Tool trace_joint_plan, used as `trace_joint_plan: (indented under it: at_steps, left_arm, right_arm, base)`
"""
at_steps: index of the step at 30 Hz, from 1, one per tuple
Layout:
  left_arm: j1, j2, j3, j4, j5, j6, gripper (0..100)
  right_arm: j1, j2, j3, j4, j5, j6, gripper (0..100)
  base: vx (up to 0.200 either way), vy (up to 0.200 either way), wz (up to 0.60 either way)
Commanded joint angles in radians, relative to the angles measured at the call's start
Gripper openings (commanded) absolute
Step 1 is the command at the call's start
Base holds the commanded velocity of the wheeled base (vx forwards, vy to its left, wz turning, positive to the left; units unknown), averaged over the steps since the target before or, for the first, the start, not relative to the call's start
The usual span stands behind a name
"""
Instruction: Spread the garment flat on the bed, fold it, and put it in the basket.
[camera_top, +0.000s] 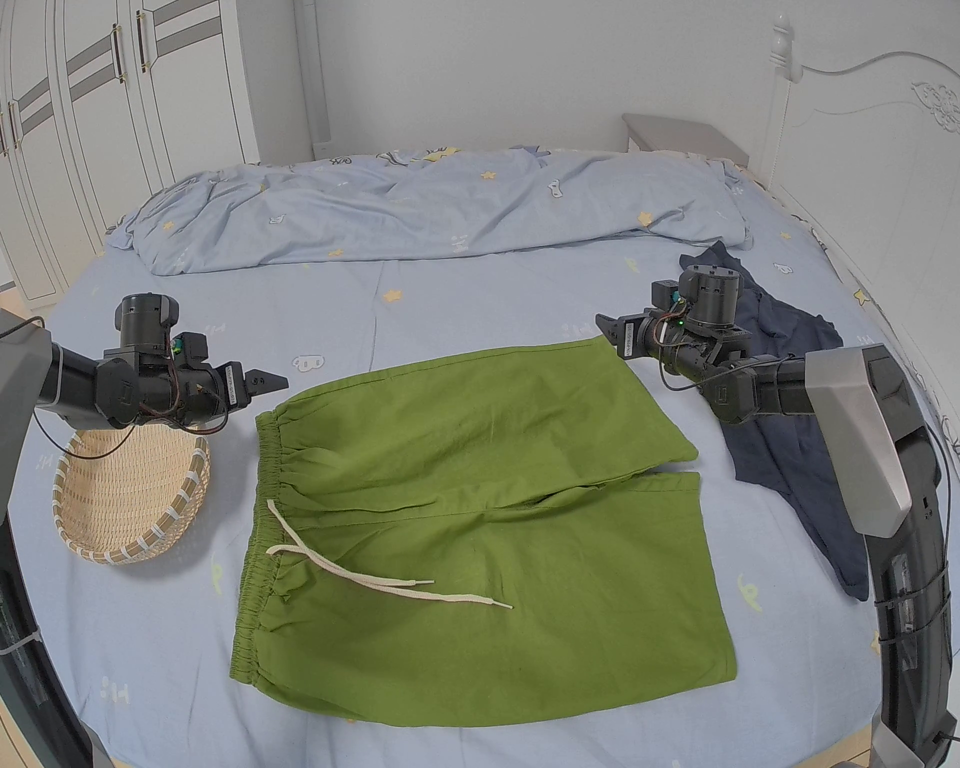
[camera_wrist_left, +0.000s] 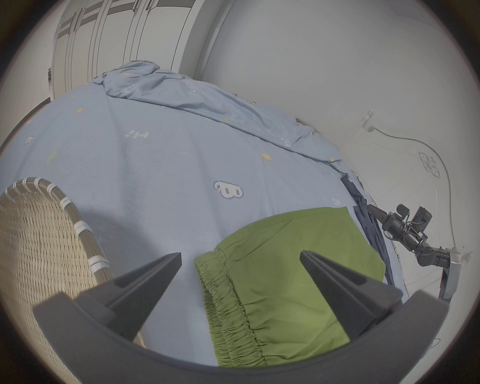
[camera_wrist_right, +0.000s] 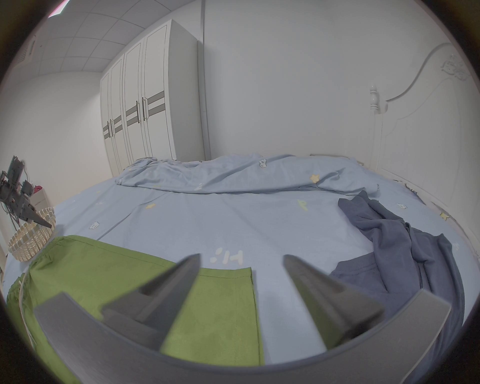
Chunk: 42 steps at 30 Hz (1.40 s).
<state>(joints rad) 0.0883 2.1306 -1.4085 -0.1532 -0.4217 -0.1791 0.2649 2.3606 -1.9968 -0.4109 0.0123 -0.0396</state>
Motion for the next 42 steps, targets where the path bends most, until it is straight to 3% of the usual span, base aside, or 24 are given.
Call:
trace_joint_plan:
  at_steps: [1, 8, 10, 15, 17, 18, 20, 21, 22, 23, 26, 29, 32, 36, 37, 38, 39, 42]
  left_arm:
    - [-0.007, -0.006, 0.0, 0.0, 0.006, -0.002, 100]
    - [-0.051, -0.129, 0.059, 0.001, 0.026, -0.031, 100]
    - [-0.071, -0.242, 0.141, 0.003, 0.024, -0.092, 100]
    - [-0.074, -0.429, 0.341, 0.004, 0.014, -0.217, 100]
    - [-0.073, -0.451, 0.378, 0.009, 0.009, -0.227, 100]
    - [-0.068, -0.488, 0.477, 0.012, 0.003, -0.25, 100]
    - [-0.07, -0.498, 0.522, 0.011, 0.001, -0.253, 100]
    - [-0.074, -0.521, 0.615, 0.009, -0.003, -0.255, 100]
    - [-0.074, -0.521, 0.615, 0.009, -0.003, -0.255, 100]
    - [-0.074, -0.543, 0.701, 0.006, -0.034, -0.26, 100]
    - [-0.064, -0.583, 0.778, 0.006, -0.1, -0.275, 100]
    - [-0.032, -0.637, 0.881, 0.006, -0.249, -0.301, 100]
    - [0.001, -0.635, 0.938, 0.003, -0.336, -0.29, 100]
    - [0.01, -0.629, 0.951, 0.003, -0.347, -0.284, 100]
    - [0.047, -0.571, 0.993, 0.003, -0.35, -0.171, 100]
    - [0.05, -0.566, 0.996, 0.003, -0.351, -0.154, 100]
    - [0.068, -0.537, 1.023, 0.004, -0.347, -0.059, 100]
    - [0.076, -0.494, 1.054, 0.004, -0.347, 0.029, 100]
  right_arm:
    - [0.0, -0.001, 0.0, 0.0, 0.001, 0.0, 100]
    - [-0.023, -0.066, 0.027, 0.006, -0.02, 0.009, 100]
    - [-0.035, -0.159, 0.131, 0.009, -0.049, 0.038, 100]
    - [-0.049, -0.422, 0.509, 0.046, -0.04, 0.135, 100]
    - [-0.052, -0.469, 0.593, 0.052, -0.037, 0.162, 100]
    - [-0.052, -0.555, 0.753, 0.044, -0.015, 0.201, 100]
    - [-0.047, -0.584, 0.816, 0.044, -0.003, 0.21, 100]
    - [-0.042, -0.636, 0.937, 0.041, 0.015, 0.218, 100]
    - [-0.042, -0.636, 0.937, 0.041, 0.015, 0.218, 100]
    - [-0.039, -0.684, 1.033, 0.04, 0.031, 0.218, 100]
    - [-0.026, -0.736, 1.118, 0.044, 0.038, 0.228, 100]
    - [0.023, -0.827, 1.239, 0.046, 0.051, 0.299, 100]
    - [0.039, -0.885, 1.305, 0.047, 0.106, 0.343, 100]
    - [0.037, -0.902, 1.326, 0.049, 0.132, 0.357, 100]
    - [0.039, -0.925, 1.353, 0.047, 0.186, 0.374, 100]
    - [0.039, -0.925, 1.351, 0.047, 0.186, 0.374, 100]
    - [0.045, -0.925, 1.351, 0.047, 0.186, 0.372, 100]
    - [0.04, -0.925, 1.356, 0.047, 0.186, 0.371, 100]
  base:
    - [0.0, 0.0, 0.0]
    - [0.0, 0.0, 0.0]
    - [0.0, 0.0, 0.0]
    - [0.0, 0.0, 0.0]
    - [0.0, 0.0, 0.0]
    - [0.0, 0.0, 0.0]
    - [0.0, 0.0, 0.0]
    - [0.0, 0.0, 0.0]
    - [0.0, 0.0, 0.0]
    - [0.0, 0.0, 0.0]
    - [0.0, 0.0, 0.0]
    - [0.0, 0.0, 0.0]
    - [0.0, 0.0, 0.0]
    - [0.0, 0.0, 0.0]
    - [0.0, 0.0, 0.0]
    - [0.0, 0.0, 0.0]
    - [0.0, 0.0, 0.0]
    - [0.0, 0.0, 0.0]
